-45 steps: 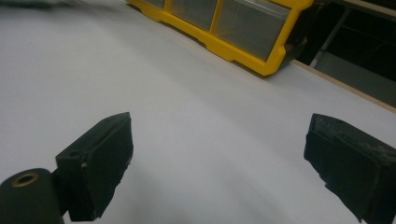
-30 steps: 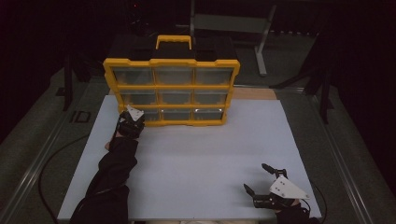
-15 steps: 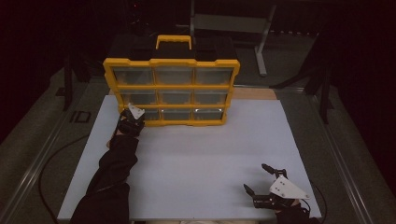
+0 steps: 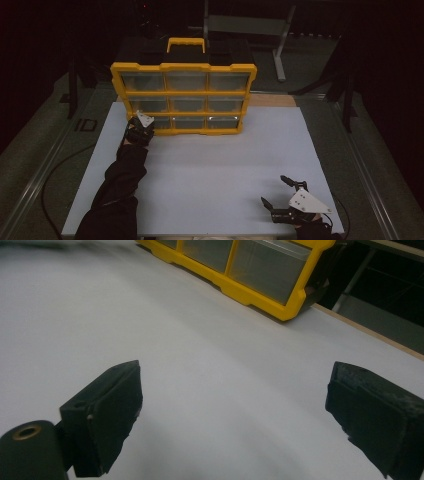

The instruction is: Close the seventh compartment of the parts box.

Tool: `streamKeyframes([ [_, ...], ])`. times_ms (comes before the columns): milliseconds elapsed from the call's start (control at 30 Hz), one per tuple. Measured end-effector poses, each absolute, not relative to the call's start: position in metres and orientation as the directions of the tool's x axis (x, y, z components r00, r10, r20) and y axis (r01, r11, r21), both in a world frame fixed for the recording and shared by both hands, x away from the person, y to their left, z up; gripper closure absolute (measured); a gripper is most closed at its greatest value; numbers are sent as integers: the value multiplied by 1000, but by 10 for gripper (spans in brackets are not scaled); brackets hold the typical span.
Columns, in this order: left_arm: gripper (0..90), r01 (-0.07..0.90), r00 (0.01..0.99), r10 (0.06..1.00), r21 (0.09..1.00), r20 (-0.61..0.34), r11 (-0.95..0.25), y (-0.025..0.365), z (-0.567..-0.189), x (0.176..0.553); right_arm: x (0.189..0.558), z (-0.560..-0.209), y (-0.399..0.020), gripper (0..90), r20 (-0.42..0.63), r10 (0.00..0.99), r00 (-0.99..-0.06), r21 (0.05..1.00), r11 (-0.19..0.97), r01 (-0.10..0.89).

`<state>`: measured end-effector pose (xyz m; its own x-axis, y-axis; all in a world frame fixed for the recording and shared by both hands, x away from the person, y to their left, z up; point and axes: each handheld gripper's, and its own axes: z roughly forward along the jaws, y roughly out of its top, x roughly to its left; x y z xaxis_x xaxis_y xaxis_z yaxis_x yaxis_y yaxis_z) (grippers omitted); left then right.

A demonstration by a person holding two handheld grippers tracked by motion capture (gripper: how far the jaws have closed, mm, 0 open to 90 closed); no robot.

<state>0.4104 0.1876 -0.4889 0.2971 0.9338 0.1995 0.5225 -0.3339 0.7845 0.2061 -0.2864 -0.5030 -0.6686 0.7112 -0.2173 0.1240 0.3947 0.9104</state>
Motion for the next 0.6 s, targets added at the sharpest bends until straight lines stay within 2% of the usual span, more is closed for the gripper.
streamKeyframes([
  [200, 896, 528, 309, 936, 788, 167, -315, 192, -489, 405, 206, -503, -286, 82, -217, 712, -668, 910, 395, 125],
  [300, 837, 535, 322, 936, 788, 145, -306, 193, -490, 401, 206, -503, -286, 83, -217, 713, -667, 910, 395, 126],
  [533, 762, 534, 347, 930, 788, 126, -306, 194, -490, 394, 206, -503, -286, 83, -220, 712, -667, 908, 399, 126],
  [567, 706, 532, 353, 926, 785, 136, -318, 193, -490, 393, 206, -503, -286, 83, -219, 713, -666, 909, 397, 127],
  [600, 694, 522, 355, 921, 782, 163, -340, 191, -490, 391, 206, -503, -286, 83, -218, 714, -665, 909, 397, 128],
])
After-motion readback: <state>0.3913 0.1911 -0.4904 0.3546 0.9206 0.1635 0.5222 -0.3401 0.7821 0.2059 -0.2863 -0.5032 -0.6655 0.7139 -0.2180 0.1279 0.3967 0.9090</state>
